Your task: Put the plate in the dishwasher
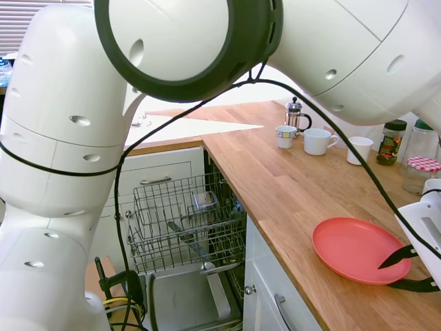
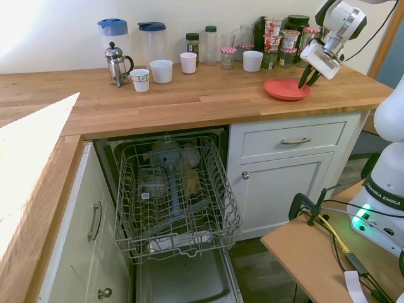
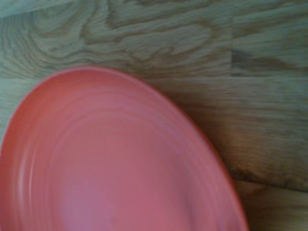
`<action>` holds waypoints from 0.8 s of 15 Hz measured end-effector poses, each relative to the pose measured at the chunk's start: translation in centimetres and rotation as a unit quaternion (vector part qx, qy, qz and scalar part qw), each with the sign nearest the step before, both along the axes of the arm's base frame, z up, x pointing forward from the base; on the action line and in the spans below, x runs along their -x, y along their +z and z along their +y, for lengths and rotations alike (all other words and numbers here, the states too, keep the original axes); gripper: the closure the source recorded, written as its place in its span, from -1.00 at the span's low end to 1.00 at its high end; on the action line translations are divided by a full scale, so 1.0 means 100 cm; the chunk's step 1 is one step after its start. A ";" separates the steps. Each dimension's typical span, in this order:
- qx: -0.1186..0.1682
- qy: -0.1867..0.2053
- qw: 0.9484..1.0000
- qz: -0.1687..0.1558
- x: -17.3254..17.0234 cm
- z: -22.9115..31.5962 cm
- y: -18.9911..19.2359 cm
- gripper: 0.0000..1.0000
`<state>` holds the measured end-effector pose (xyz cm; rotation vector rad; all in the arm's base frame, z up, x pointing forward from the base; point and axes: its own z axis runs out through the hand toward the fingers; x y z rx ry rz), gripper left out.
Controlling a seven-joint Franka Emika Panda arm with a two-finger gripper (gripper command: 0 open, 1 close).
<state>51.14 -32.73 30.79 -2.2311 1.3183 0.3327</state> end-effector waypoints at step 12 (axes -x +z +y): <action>0.010 0.007 1.000 -0.028 -0.002 0.005 0.024 1.00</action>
